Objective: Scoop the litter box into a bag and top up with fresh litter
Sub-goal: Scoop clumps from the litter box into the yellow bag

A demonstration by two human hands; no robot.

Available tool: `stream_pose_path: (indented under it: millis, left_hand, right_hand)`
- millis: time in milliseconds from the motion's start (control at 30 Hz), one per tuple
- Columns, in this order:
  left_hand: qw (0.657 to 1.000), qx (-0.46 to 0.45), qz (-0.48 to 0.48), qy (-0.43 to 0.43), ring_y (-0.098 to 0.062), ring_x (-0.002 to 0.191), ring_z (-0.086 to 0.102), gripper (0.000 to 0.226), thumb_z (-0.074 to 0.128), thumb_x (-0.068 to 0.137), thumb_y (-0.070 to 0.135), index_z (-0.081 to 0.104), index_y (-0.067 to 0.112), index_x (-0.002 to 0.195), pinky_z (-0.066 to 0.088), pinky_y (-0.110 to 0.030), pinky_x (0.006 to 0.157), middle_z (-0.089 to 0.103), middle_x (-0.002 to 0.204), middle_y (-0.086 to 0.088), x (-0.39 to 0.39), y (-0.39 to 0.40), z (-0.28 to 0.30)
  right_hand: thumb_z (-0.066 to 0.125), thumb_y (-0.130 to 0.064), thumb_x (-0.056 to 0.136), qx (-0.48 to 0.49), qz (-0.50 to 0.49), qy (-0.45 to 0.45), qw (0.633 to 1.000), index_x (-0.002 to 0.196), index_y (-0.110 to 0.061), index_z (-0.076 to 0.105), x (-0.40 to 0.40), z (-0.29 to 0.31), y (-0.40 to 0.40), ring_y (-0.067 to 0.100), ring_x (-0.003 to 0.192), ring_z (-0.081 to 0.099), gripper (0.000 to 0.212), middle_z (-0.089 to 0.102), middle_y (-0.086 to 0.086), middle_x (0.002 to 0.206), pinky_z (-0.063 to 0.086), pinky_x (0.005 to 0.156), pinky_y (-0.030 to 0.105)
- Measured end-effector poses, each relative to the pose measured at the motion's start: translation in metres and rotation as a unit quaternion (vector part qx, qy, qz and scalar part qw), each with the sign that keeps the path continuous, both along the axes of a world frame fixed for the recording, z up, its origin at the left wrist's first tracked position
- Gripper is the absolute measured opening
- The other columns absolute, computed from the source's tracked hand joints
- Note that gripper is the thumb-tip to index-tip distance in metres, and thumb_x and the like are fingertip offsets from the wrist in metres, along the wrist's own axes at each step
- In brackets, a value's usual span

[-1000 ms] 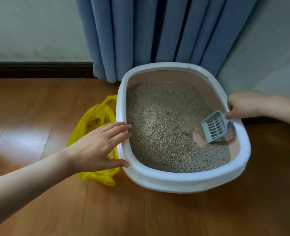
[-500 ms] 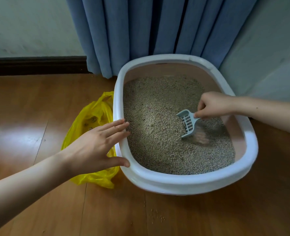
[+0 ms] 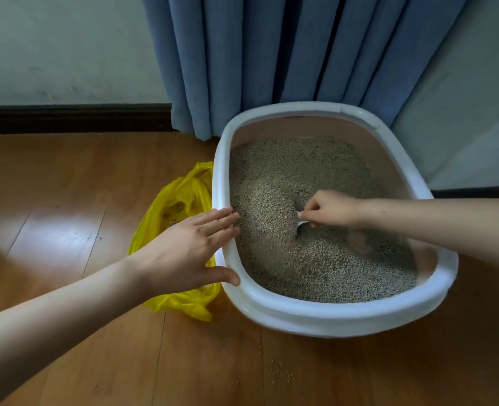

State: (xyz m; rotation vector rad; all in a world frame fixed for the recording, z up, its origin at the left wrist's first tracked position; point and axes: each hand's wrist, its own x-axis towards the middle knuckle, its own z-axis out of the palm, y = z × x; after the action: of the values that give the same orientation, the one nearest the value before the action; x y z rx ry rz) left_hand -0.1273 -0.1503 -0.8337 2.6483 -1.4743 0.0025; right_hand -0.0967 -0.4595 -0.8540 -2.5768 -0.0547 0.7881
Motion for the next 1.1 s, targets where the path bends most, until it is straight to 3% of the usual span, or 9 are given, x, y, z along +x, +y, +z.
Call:
stream_pose_path:
  millis: [67,133,467,567,633,700,833,967,1100]
  left_hand:
    - [1.0,0.009,0.005,-0.002,-0.026,0.136,0.039,0.089,0.037,0.083,0.074,0.056,0.001,0.129,0.031,-0.044,0.11,0.049,0.14,-0.015,-0.002,0.0,0.001]
    - [1.0,0.024,0.006,-0.009,-0.027,0.136,0.038,0.089,0.032,0.085,0.074,0.055,0.001,0.131,0.03,-0.045,0.11,0.048,0.141,-0.015,-0.004,0.0,0.002]
    - [0.999,0.046,0.01,-0.014,-0.028,0.136,0.037,0.089,0.027,0.087,0.074,0.052,0.003,0.133,0.029,-0.048,0.109,0.046,0.143,-0.015,-0.005,-0.001,0.003]
    - [0.999,0.045,0.009,-0.017,-0.028,0.136,0.037,0.089,0.025,0.087,0.074,0.052,0.003,0.134,0.028,-0.048,0.109,0.046,0.143,-0.015,-0.006,-0.001,0.003]
    - [0.999,0.047,0.009,-0.018,-0.028,0.137,0.037,0.09,0.025,0.086,0.074,0.052,0.003,0.133,0.028,-0.047,0.109,0.046,0.143,-0.015,-0.005,-0.001,0.003]
    - [0.999,0.049,0.008,-0.022,-0.028,0.136,0.037,0.089,0.026,0.086,0.074,0.053,0.003,0.133,0.027,-0.047,0.109,0.046,0.142,-0.015,-0.005,-0.002,0.003]
    - [0.998,0.052,0.007,-0.028,-0.027,0.137,0.037,0.089,0.027,0.086,0.074,0.053,0.004,0.133,0.026,-0.048,0.109,0.046,0.143,-0.014,-0.005,-0.001,0.002]
    - [0.998,0.051,0.002,-0.033,-0.028,0.136,0.037,0.087,0.03,0.086,0.073,0.054,0.003,0.133,0.028,-0.049,0.108,0.046,0.142,-0.014,-0.005,-0.002,0.002]
    - [0.998,0.053,0.001,-0.036,-0.027,0.136,0.038,0.088,0.028,0.086,0.073,0.054,0.003,0.132,0.029,-0.048,0.108,0.047,0.142,-0.014,-0.006,-0.002,0.003]
  right_hand:
    - [0.043,-0.041,0.099,-0.056,0.015,0.039,0.998,0.07,-0.017,0.062,0.001,0.002,0.007,0.011,0.048,0.045,0.043,0.053,-0.004,0.057,0.036,0.053,0.026]
    - [0.039,-0.038,0.102,-0.093,0.012,0.037,0.995,0.071,-0.018,0.062,0.001,0.004,0.014,0.012,0.05,0.041,0.043,0.048,-0.004,0.057,0.032,0.053,0.028]
    - [0.042,-0.042,0.099,-0.047,-0.048,-0.013,0.998,0.065,-0.02,0.058,-0.022,-0.008,-0.001,0.012,0.048,0.039,0.043,0.044,-0.004,0.052,0.027,0.05,0.025]
    - [0.046,-0.038,0.098,0.009,-0.063,-0.004,0.998,0.06,-0.019,0.059,-0.024,-0.009,-0.011,0.015,0.056,0.042,0.044,0.052,0.001,0.059,0.027,0.059,0.029]
    - [0.049,-0.035,0.098,0.034,-0.084,0.001,0.996,0.059,-0.018,0.06,-0.021,-0.001,-0.018,0.009,0.051,0.045,0.044,0.055,-0.005,0.054,0.029,0.061,0.028]
    - [0.047,-0.033,0.099,0.033,-0.1,-0.015,0.994,0.061,-0.018,0.061,-0.018,0.011,-0.023,0.004,0.039,0.04,0.043,0.05,-0.008,0.042,0.028,0.054,0.026]
    - [0.044,-0.036,0.1,-0.021,-0.096,-0.072,0.993,0.064,-0.017,0.058,-0.021,0.029,-0.031,0.014,0.044,0.035,0.043,0.041,-0.004,0.047,0.024,0.05,0.026]
    - [0.047,-0.039,0.098,-0.035,-0.048,-0.039,0.997,0.059,-0.019,0.055,-0.034,0.029,-0.032,0.014,0.044,0.035,0.044,0.04,-0.002,0.047,0.028,0.052,0.026]
    - [0.046,-0.036,0.099,-0.021,-0.085,-0.033,0.996,0.06,-0.019,0.059,-0.041,0.023,-0.031,0.016,0.043,0.037,0.044,0.044,-0.002,0.046,0.03,0.052,0.027]
